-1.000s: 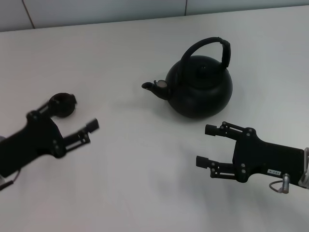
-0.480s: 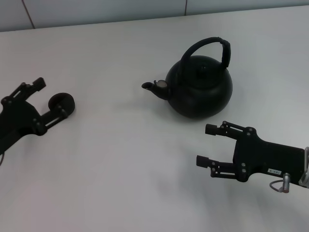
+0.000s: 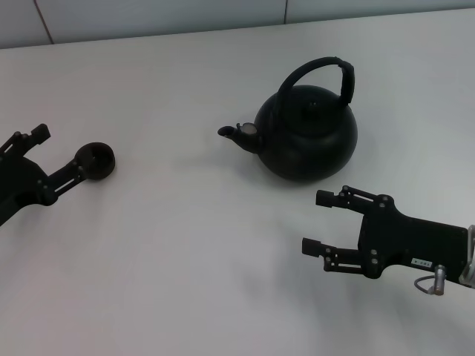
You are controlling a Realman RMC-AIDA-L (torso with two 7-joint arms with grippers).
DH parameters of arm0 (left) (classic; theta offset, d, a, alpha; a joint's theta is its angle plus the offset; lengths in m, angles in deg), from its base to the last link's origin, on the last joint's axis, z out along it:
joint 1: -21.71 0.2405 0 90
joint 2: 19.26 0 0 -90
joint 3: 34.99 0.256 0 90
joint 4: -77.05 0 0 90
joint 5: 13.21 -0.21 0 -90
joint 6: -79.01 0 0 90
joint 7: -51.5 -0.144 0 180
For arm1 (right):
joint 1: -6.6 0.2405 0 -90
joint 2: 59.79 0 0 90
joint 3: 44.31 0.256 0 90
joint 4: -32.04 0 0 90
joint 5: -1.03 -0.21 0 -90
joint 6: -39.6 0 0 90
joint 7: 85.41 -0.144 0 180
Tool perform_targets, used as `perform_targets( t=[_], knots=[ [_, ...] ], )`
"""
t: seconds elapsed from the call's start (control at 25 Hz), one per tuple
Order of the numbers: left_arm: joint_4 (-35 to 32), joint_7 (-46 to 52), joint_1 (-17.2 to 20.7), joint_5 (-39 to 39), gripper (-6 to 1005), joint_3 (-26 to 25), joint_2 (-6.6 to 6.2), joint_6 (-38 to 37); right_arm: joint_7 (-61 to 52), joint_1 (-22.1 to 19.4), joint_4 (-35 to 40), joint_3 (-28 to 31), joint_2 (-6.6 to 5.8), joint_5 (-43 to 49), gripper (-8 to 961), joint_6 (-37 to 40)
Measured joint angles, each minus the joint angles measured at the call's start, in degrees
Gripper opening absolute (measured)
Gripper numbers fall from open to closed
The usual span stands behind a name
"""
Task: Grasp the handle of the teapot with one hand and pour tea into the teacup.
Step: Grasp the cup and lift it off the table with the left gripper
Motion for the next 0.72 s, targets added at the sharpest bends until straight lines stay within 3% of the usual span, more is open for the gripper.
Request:
perform_targets(
  t=[0.72],
  knots=[
    [0.2, 0.3, -0.1, -0.9, 855, 5.7, 0.05, 10.5, 0.0, 0.0, 0.0, 0.0, 0.09, -0.2, 823, -0.1]
  ],
)
